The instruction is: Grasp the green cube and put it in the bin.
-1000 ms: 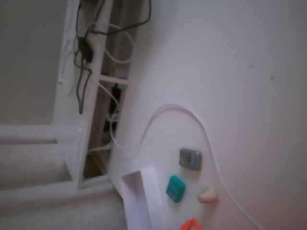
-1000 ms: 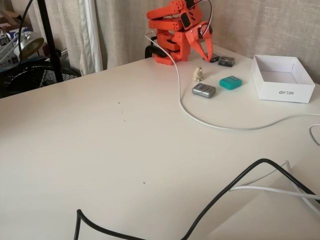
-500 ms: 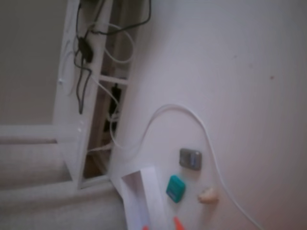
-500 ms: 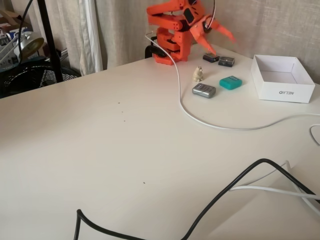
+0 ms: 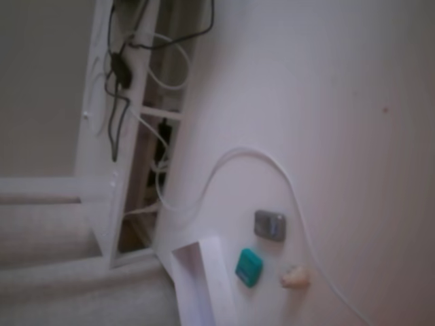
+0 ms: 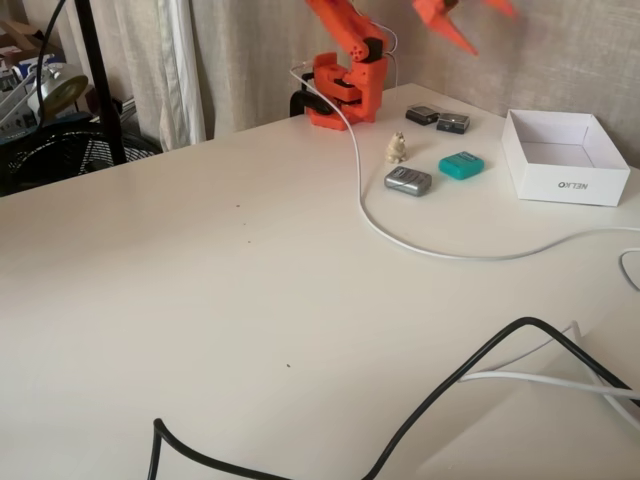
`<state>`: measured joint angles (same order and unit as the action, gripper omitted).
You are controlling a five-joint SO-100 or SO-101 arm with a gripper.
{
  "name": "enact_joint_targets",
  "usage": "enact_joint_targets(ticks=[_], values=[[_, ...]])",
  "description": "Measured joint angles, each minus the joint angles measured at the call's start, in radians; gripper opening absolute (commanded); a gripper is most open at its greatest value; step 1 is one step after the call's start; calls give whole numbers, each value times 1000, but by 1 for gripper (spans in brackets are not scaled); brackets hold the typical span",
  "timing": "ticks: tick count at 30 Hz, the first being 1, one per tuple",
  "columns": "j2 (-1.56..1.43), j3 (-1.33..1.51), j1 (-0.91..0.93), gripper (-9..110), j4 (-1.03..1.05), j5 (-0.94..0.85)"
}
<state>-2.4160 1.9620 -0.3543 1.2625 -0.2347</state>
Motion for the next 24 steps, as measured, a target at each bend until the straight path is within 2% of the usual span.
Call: enact_joint_targets(ticks=[6, 13, 24], values=[[290, -314, 8, 29, 138, 126], [517, -330, 69, 31, 259, 215], [772, -313, 158, 34, 235, 261]])
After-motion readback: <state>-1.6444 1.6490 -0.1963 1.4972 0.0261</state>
